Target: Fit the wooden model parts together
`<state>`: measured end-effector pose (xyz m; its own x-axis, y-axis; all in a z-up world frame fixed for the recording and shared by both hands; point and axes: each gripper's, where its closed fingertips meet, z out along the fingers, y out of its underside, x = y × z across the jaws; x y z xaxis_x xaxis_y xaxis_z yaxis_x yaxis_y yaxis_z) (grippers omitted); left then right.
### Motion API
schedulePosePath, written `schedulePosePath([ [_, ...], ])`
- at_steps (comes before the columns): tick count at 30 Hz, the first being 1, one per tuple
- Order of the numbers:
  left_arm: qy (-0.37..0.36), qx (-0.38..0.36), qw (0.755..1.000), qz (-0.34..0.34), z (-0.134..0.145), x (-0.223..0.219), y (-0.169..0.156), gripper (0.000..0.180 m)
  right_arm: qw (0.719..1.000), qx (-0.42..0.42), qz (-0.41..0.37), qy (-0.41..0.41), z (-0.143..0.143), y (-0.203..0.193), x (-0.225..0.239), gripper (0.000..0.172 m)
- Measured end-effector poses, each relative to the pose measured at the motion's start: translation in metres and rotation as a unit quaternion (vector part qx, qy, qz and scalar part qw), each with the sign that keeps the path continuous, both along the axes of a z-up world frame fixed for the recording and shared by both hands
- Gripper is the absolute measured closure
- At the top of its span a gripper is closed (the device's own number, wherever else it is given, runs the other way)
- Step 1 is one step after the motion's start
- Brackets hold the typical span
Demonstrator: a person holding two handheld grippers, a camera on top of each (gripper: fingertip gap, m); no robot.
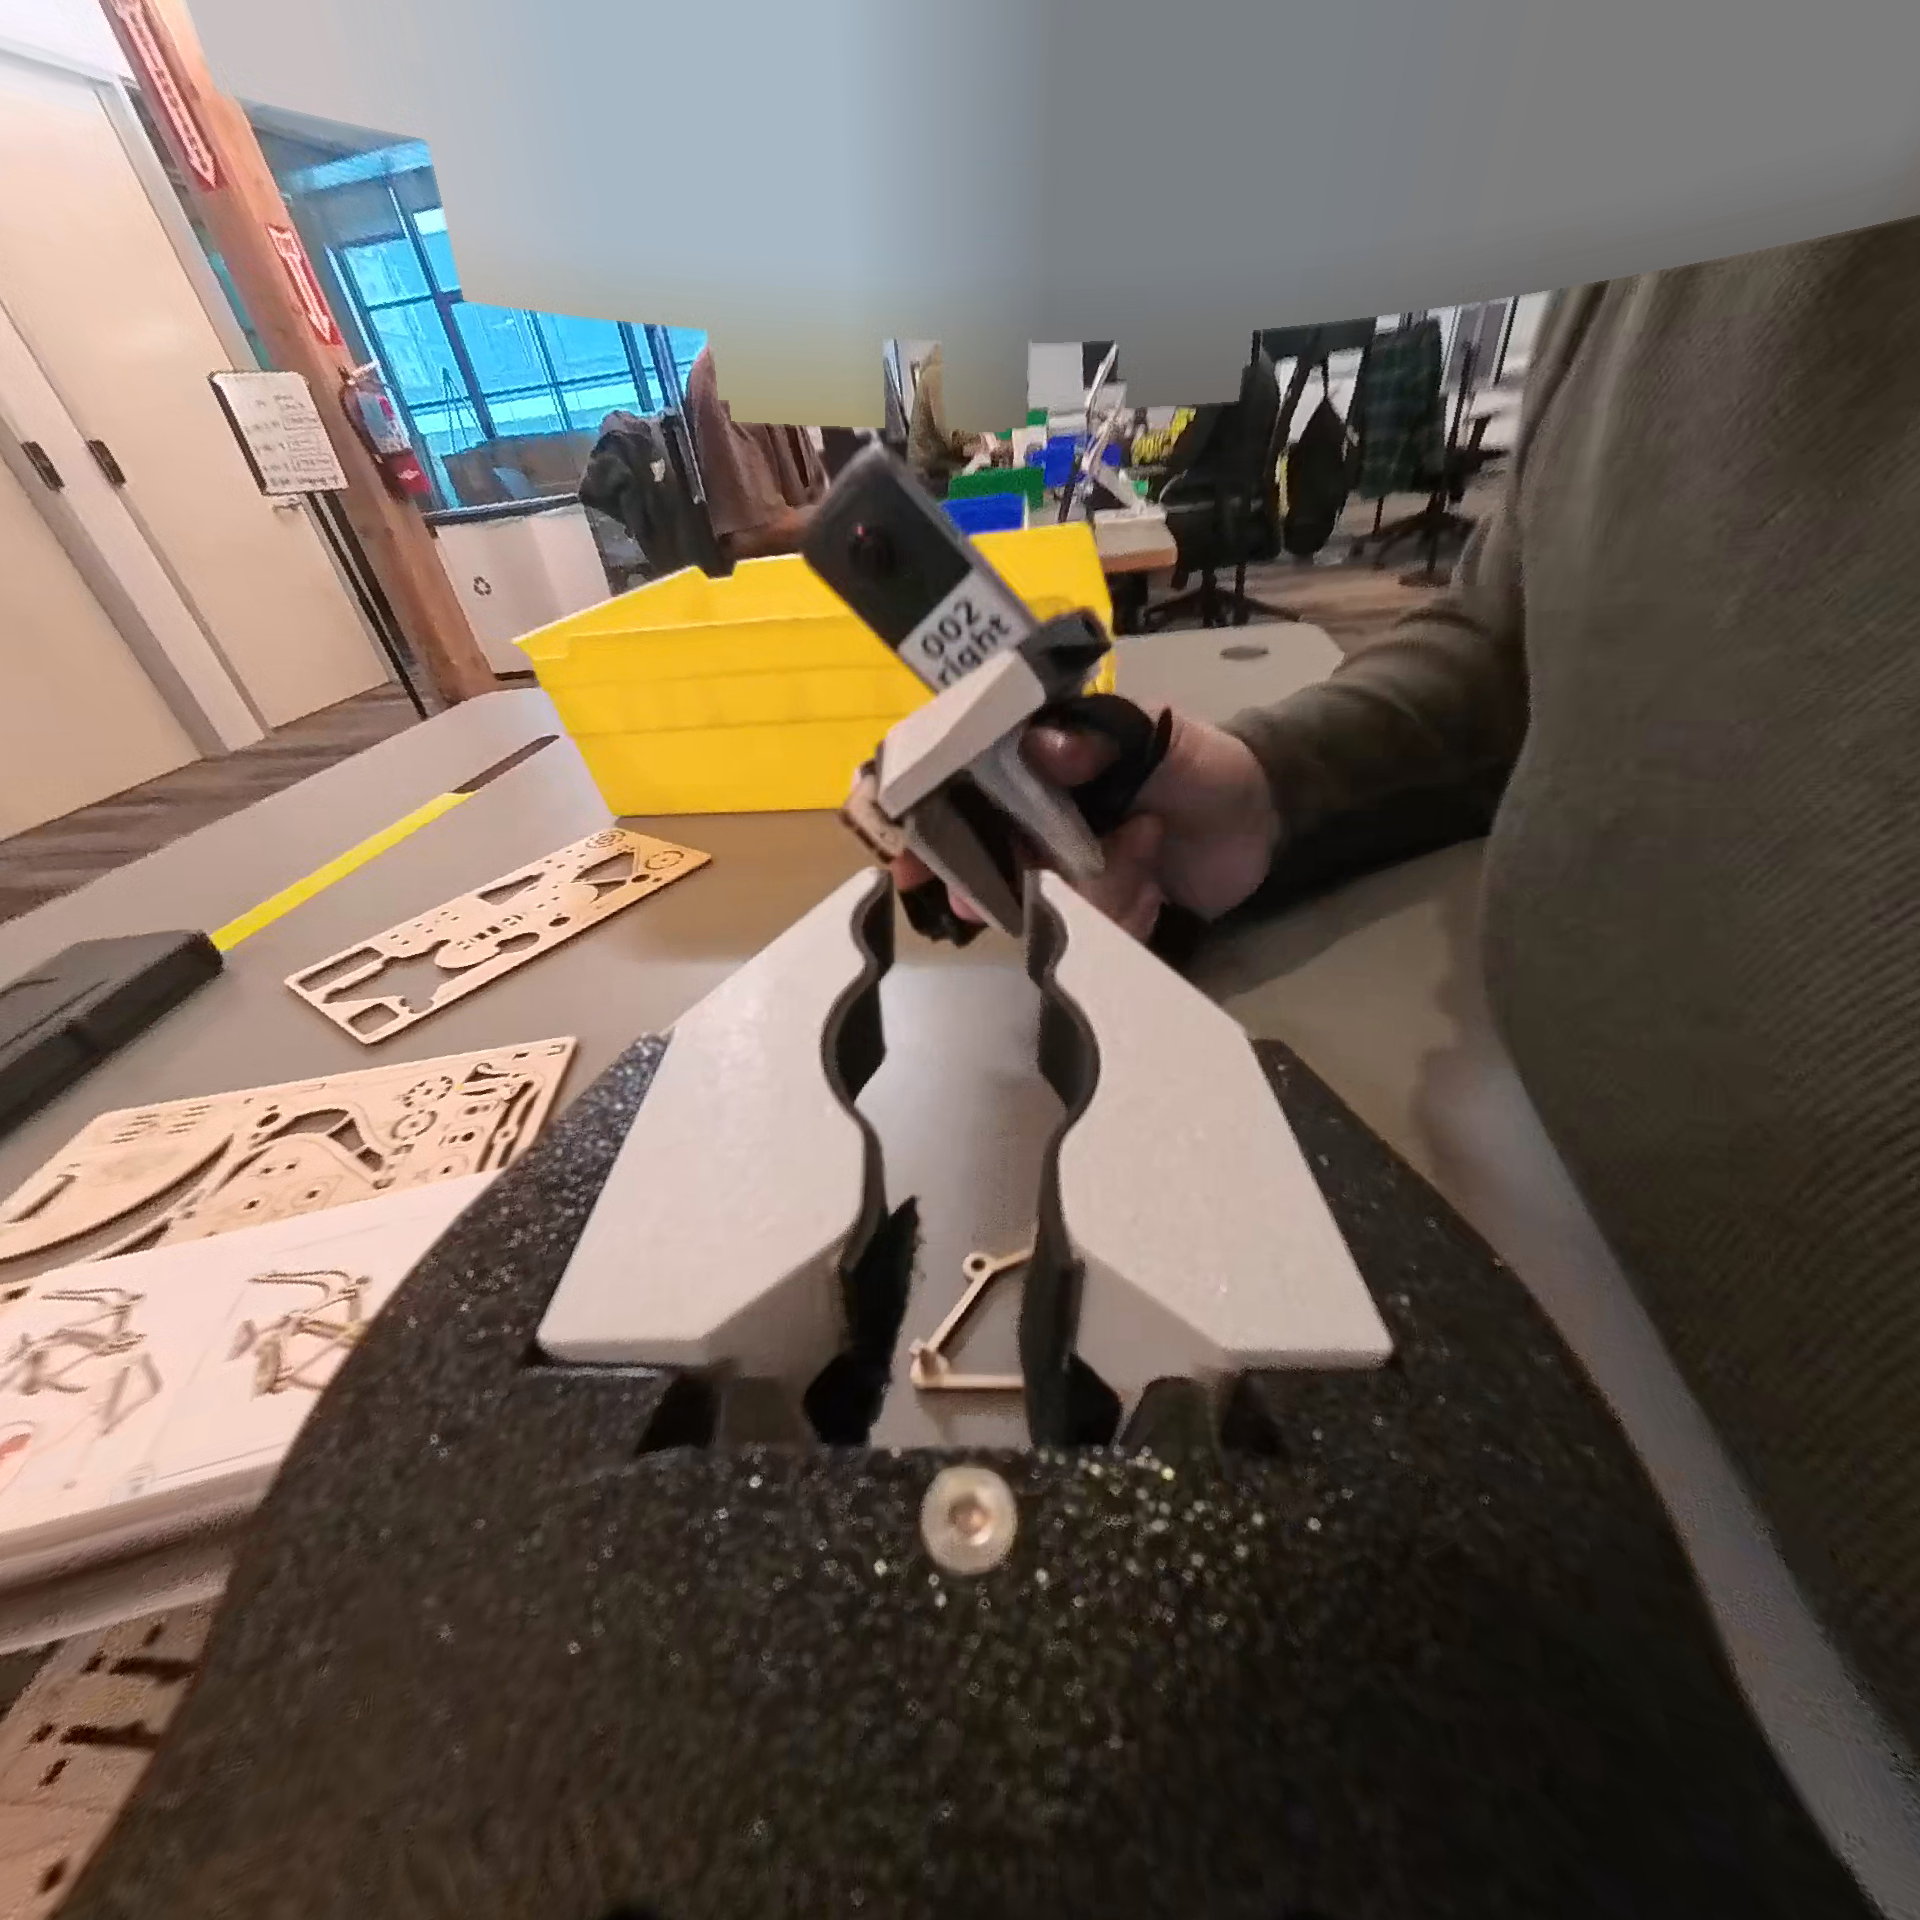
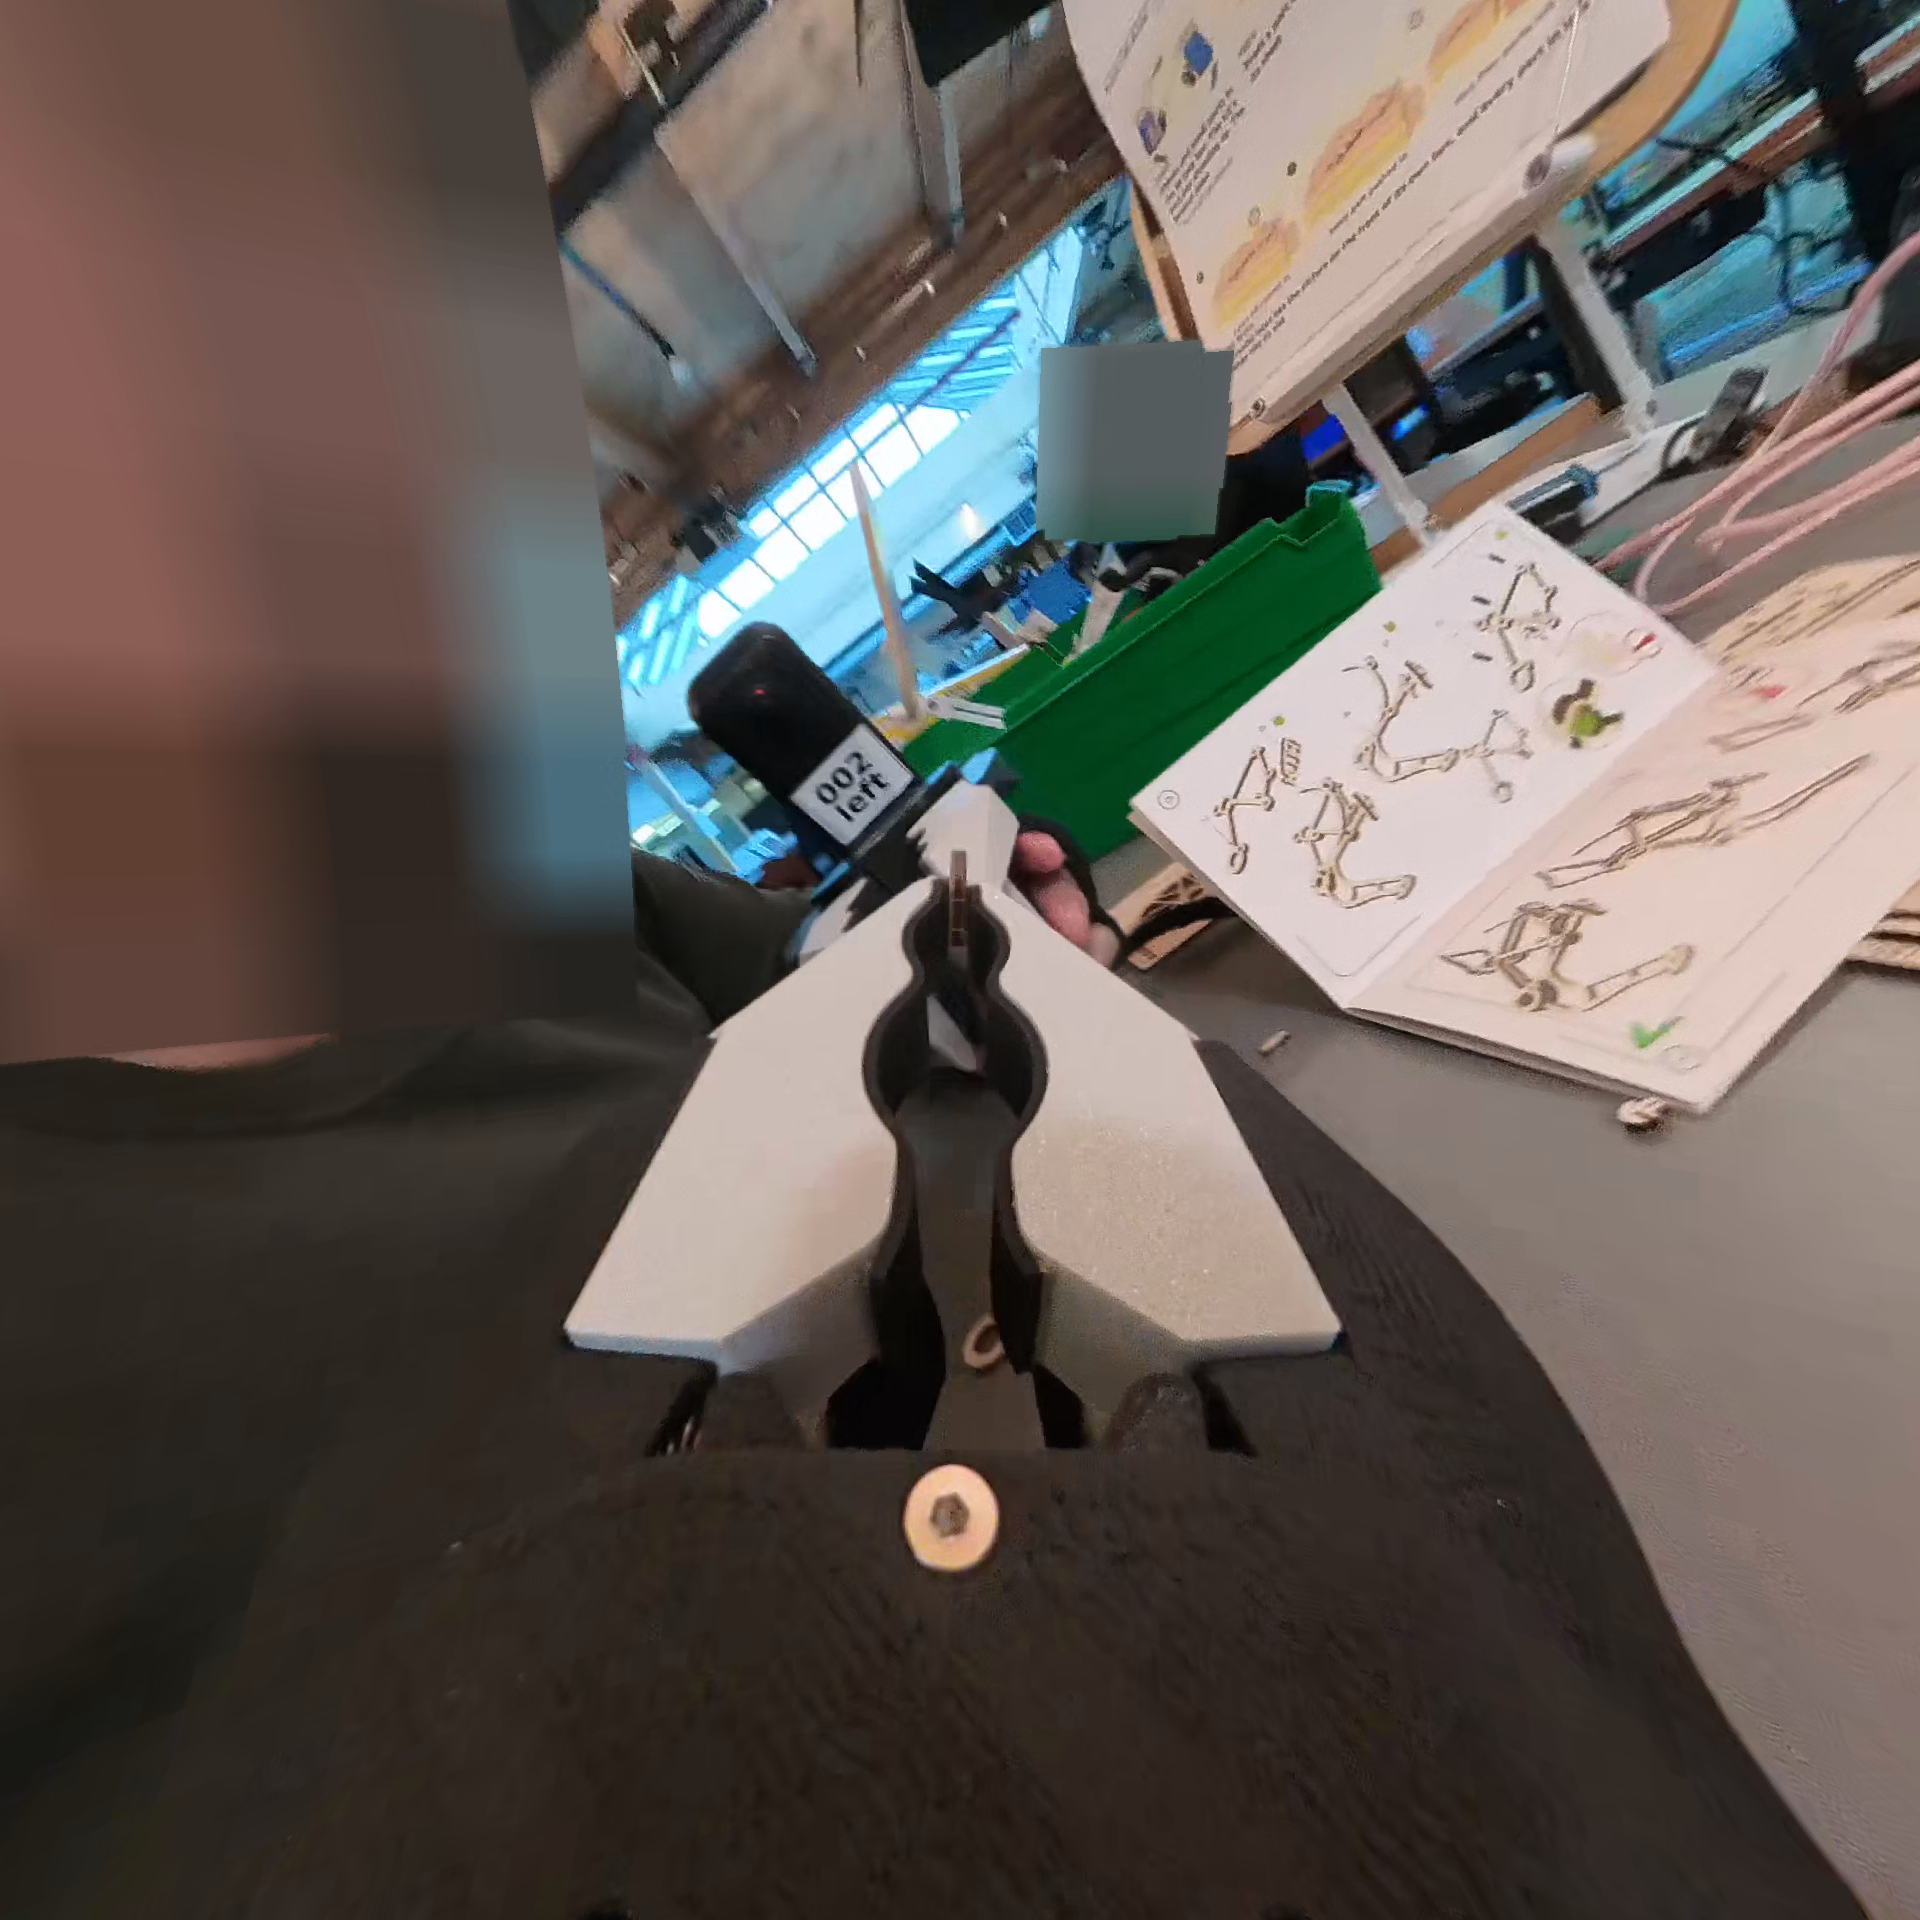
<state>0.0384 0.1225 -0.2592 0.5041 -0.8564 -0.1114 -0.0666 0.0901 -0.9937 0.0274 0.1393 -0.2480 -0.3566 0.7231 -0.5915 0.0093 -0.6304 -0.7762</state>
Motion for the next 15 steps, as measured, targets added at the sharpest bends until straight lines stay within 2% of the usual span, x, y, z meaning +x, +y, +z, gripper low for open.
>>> schedulePosePath([
  [2, -0.045, -0.038, 0.998, 0.007, 0.007, -0.003, 0.006, 0.160, 1.000, -0.016, 0.008, 0.007, 0.001, -0.002, -0.001, 0.171],
  [5, -0.083, -0.092, 0.992, 0.010, 0.011, -0.008, 0.013, 0.171, 1.000, 0.006, 0.011, 0.003, 0.000, -0.008, -0.004, 0.171],
  [8, -0.083, -0.088, 0.993, 0.002, 0.014, -0.005, 0.010, 0.177, 1.000, 0.015, 0.009, 0.010, 0.002, -0.009, -0.003, 0.171],
  [11, -0.068, -0.067, 0.995, 0.006, 0.015, -0.005, 0.008, 0.176, 1.000, 0.024, 0.009, 0.014, 0.003, -0.011, -0.003, 0.171],
  [15, -0.090, -0.092, 0.991, -0.029, 0.016, -0.003, 0.003, 0.170, 0.999, 0.032, 0.004, 0.021, 0.006, -0.011, -0.002, 0.171],
])
